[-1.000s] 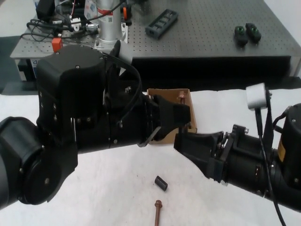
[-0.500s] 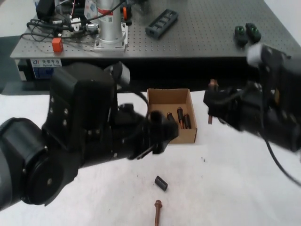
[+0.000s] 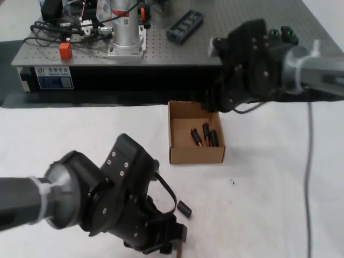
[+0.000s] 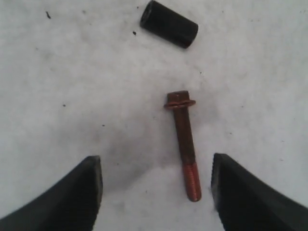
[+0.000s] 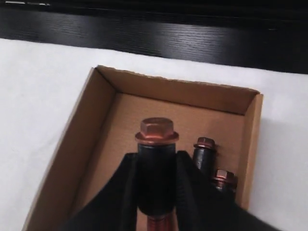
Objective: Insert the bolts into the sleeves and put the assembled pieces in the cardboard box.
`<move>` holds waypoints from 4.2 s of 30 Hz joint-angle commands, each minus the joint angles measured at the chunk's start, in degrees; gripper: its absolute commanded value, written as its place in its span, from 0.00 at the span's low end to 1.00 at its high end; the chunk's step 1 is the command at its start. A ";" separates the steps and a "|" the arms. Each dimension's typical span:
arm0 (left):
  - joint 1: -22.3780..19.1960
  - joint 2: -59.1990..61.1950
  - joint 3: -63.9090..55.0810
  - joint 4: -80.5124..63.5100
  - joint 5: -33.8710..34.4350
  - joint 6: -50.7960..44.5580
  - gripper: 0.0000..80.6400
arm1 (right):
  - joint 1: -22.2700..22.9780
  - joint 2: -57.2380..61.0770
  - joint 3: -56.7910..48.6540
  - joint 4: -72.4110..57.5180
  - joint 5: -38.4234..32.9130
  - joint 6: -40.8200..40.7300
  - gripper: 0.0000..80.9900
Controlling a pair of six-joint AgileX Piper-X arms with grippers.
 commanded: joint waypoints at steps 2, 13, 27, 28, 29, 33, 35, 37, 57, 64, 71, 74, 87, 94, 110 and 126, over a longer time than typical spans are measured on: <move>-0.66 0.78 -2.00 0.31 -0.56 -1.01 0.59 | 0.20 10.12 -13.91 8.85 0.17 -0.66 0.03; -1.54 11.93 -15.45 12.87 -3.81 4.04 0.53 | -0.05 14.93 -20.06 14.52 -0.77 -0.56 0.48; -1.64 17.16 -19.79 22.55 -2.24 4.27 0.49 | -0.84 5.64 -20.06 19.13 -0.77 -0.56 0.47; -1.64 17.16 -19.79 22.83 -1.38 4.27 0.49 | -0.84 4.70 -20.06 19.72 -0.77 -0.56 0.47; -1.64 17.16 -19.79 23.14 -0.42 4.27 0.49 | -0.84 3.99 -20.06 20.14 -0.77 -0.56 0.47; -2.37 17.16 -19.79 25.38 2.10 3.82 0.49 | -0.84 1.28 -20.06 21.30 -0.77 -0.56 0.47; -3.05 17.16 -19.79 25.48 1.47 3.98 0.47 | -0.84 0.50 -19.89 21.60 -0.77 -0.56 0.47; -3.78 17.16 -19.79 25.38 0.46 4.28 0.38 | -0.84 -0.18 -19.93 22.48 -0.77 -0.67 0.47; -4.52 16.11 -19.68 20.45 -10.38 7.91 0.02 | -0.84 -11.68 -11.60 35.63 -0.77 -10.57 0.47; -1.37 -0.54 -12.51 21.19 -21.49 9.73 0.01 | 2.71 -12.08 -2.72 38.55 -0.77 -15.63 0.47; 5.48 -21.03 -0.69 20.21 -21.97 9.73 0.01 | 10.80 -4.76 -1.40 35.83 -2.04 -16.90 0.47; 7.52 -27.57 2.03 19.65 -21.97 9.73 0.01 | 14.77 -0.94 -1.40 34.53 -0.42 -16.90 0.46; 9.25 -39.45 2.90 19.63 -21.97 9.73 0.01 | 19.88 7.80 -1.40 31.09 7.81 -17.96 0.41; 9.25 -39.42 2.90 17.33 -17.58 6.30 0.01 | 19.34 6.93 -1.40 34.08 7.65 -18.15 0.04; 9.25 -37.24 14.37 -33.08 13.80 -11.44 0.01 | 18.62 -40.89 39.36 -4.57 -31.27 6.56 0.04; 9.25 -32.26 14.35 -36.17 17.72 -13.82 0.01 | 21.97 -45.80 46.16 -28.48 -28.79 18.30 0.04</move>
